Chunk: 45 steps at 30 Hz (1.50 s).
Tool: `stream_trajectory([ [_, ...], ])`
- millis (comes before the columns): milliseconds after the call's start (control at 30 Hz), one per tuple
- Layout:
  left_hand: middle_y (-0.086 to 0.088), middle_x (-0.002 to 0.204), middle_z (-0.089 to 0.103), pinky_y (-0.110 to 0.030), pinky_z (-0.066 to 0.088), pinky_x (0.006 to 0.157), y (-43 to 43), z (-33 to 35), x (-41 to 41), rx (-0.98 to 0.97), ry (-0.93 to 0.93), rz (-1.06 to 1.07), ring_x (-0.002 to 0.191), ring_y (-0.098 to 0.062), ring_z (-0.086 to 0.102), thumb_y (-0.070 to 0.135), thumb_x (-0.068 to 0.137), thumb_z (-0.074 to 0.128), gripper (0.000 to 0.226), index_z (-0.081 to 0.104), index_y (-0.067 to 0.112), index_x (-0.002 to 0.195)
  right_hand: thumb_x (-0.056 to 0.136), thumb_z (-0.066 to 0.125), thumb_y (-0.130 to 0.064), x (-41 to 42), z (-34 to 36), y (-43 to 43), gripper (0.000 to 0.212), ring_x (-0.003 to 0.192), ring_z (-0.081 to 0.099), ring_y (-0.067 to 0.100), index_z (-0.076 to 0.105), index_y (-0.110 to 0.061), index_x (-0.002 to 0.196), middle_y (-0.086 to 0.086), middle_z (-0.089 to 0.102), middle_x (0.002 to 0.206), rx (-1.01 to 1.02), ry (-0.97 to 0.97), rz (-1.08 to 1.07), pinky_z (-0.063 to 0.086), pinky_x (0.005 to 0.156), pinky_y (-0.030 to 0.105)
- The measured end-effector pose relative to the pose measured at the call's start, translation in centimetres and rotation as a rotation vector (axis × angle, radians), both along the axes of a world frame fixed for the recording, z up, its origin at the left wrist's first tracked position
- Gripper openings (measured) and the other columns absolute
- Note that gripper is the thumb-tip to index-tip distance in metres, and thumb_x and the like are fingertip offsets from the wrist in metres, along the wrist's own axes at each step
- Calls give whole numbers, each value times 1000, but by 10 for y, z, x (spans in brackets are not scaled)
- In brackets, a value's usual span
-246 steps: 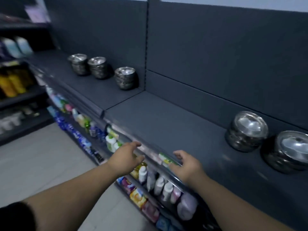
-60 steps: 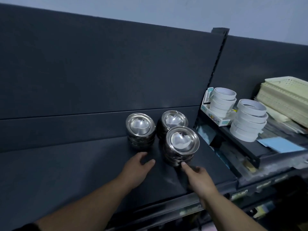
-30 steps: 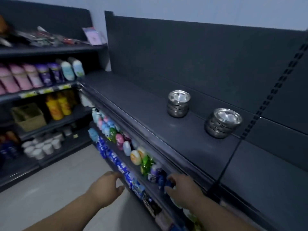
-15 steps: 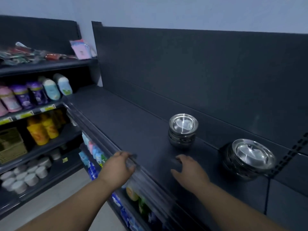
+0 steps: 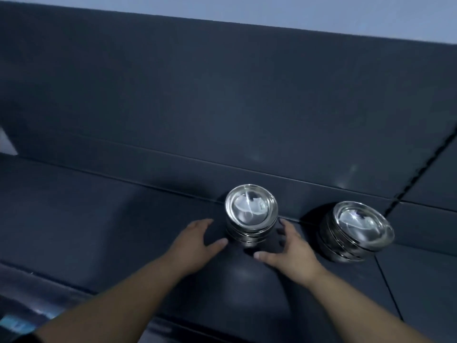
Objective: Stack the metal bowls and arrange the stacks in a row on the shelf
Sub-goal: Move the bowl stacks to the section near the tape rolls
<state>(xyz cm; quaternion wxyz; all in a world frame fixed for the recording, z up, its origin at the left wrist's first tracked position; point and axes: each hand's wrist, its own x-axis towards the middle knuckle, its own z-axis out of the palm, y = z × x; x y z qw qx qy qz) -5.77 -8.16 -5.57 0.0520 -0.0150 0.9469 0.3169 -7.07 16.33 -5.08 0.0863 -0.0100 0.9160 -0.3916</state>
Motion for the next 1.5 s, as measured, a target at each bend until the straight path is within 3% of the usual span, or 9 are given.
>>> stream_trajectory([
  [167, 8, 150, 42, -32, 31, 115, 5, 12, -36, 297, -32, -170, 137, -10, 39, 83, 68, 47, 97, 30, 31, 148, 55, 94, -40, -1, 12, -17, 118, 124, 51, 7, 24, -31, 150, -15, 51, 133, -113, -14, -64, 41, 107, 26],
  [333, 21, 140, 48, -28, 34, 111, 10, 8, -48, 529, -121, -214, 132, -5, 43, 71, 81, 50, 74, 28, 43, 146, 42, 93, -58, -4, 10, -22, 128, 129, 50, 3, 26, -40, 149, -20, 52, 139, -278, -55, -120, 40, 114, 35],
  [433, 19, 133, 56, -38, 48, 102, 12, 5, -54, 656, -199, -173, 121, -9, 55, 75, 74, 52, 72, 30, 54, 139, 64, 89, -39, -6, 13, -24, 104, 126, 52, 0, 25, -41, 147, -21, 54, 135, -400, -122, -118, 45, 109, 35],
  [567, 12, 131, 60, -32, 53, 93, 16, 6, -52, 821, -245, -151, 113, -10, 62, 50, 92, 53, 50, 36, 50, 138, 81, 78, -10, -3, 9, -28, 88, 126, 52, 1, 27, -35, 148, -21, 55, 130, -501, -108, -136, 50, 97, 25],
  [833, 13, 124, 63, -29, 53, 89, 48, 16, -15, 855, -186, -152, 111, -9, 62, 39, 94, 54, 42, 41, 47, 134, 81, 74, 4, 41, 17, -3, 83, 99, 57, -21, 33, -29, 146, -12, 55, 132, -618, -28, -162, 47, 74, 3],
  [1067, 8, 130, 59, -30, 53, 89, 121, 34, 51, 841, -212, -227, 113, -13, 61, 35, 95, 54, 48, 37, 42, 140, 78, 82, -15, 129, 29, 66, 90, 121, 49, -10, 31, -41, 148, -13, 51, 141, -651, 19, -224, 49, 82, 9],
  [1200, 7, 135, 56, -31, 53, 93, 186, 40, 108, 812, -262, -311, 114, -13, 60, 38, 94, 54, 55, 32, 43, 144, 79, 82, -20, 202, 32, 127, 81, 114, 52, -14, 37, -47, 140, -18, 54, 136, -662, 79, -303, 49, 80, 9],
  [1300, 10, 134, 56, -28, 53, 90, 243, 42, 160, 778, -301, -405, 112, -9, 61, 44, 93, 55, 52, 35, 45, 140, 79, 82, -24, 265, 30, 180, 76, 118, 60, 6, 38, -53, 134, -17, 55, 136, -680, 86, -380, 55, 76, 20],
  [1500, 18, 129, 59, -36, 51, 98, 357, 27, 251, 743, -403, -564, 109, -3, 62, 60, 82, 59, 63, 35, 47, 139, 74, 84, -34, 383, 16, 282, 74, 122, 57, 8, 41, -61, 129, -19, 56, 131, -682, 82, -552, 55, 91, 28],
])
